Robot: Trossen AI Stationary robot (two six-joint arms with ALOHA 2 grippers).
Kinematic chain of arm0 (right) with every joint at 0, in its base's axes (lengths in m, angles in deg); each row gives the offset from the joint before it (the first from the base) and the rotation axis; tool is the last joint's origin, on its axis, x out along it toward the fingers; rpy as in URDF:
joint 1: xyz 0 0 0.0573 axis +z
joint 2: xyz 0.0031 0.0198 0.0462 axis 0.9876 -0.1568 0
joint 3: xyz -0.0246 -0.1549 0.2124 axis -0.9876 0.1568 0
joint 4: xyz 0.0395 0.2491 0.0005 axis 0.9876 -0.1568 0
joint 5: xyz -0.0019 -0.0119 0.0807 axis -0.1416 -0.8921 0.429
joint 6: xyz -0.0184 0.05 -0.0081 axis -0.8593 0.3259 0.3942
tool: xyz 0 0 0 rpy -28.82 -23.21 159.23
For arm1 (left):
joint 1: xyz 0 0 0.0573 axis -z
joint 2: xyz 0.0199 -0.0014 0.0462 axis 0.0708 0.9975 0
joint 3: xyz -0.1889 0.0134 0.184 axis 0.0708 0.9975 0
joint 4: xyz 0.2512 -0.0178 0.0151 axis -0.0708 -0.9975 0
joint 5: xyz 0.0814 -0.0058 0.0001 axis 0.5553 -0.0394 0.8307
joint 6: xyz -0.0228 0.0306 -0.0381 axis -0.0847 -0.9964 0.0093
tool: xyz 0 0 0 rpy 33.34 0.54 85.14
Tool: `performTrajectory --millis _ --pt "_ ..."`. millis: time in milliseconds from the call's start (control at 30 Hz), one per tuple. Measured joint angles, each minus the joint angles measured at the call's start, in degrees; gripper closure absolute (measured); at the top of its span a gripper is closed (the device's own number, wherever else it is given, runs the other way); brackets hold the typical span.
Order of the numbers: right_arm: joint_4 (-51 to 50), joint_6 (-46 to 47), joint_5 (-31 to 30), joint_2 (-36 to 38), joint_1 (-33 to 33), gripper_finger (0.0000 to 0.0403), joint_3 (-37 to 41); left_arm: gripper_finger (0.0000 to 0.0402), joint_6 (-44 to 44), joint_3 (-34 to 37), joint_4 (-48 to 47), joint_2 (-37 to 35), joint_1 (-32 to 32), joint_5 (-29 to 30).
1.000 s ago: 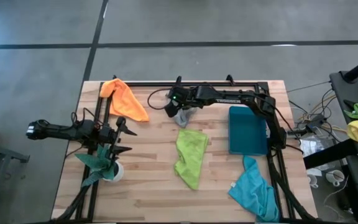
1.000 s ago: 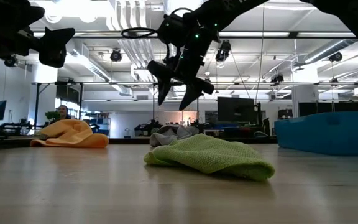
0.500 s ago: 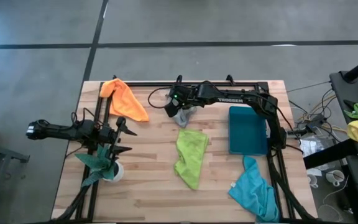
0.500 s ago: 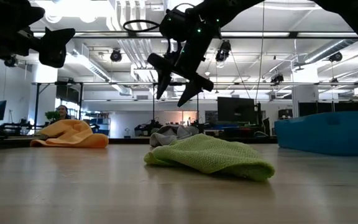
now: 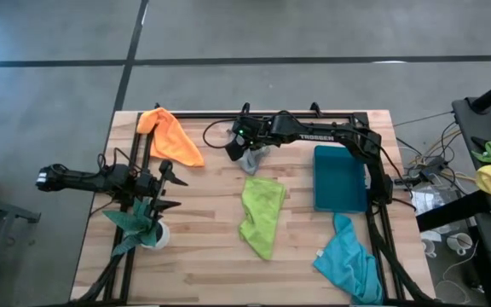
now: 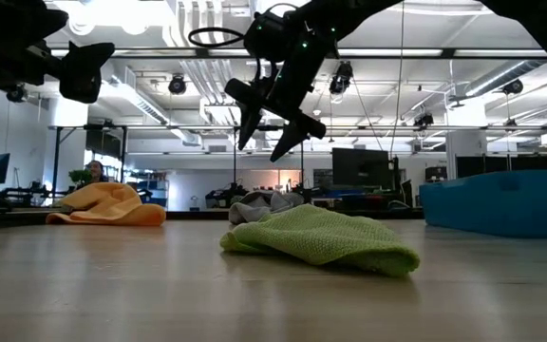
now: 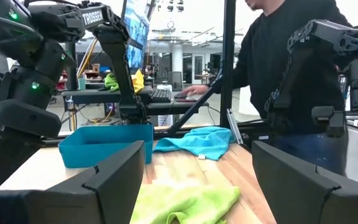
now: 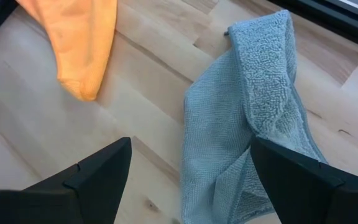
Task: Roll microfiber towels into tight, uniform cylinder then place into a basket
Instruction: Roll the green towel
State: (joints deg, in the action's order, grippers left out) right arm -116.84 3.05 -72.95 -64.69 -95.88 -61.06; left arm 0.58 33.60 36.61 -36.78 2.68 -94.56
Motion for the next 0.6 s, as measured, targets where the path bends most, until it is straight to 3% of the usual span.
performTrajectory --millis 600 --pt "0.4 0.0 -0.2 0.0 0.0 0.0077 0.0 0.0123 0.0 0.0 0.0 0.0 0.0 0.0"
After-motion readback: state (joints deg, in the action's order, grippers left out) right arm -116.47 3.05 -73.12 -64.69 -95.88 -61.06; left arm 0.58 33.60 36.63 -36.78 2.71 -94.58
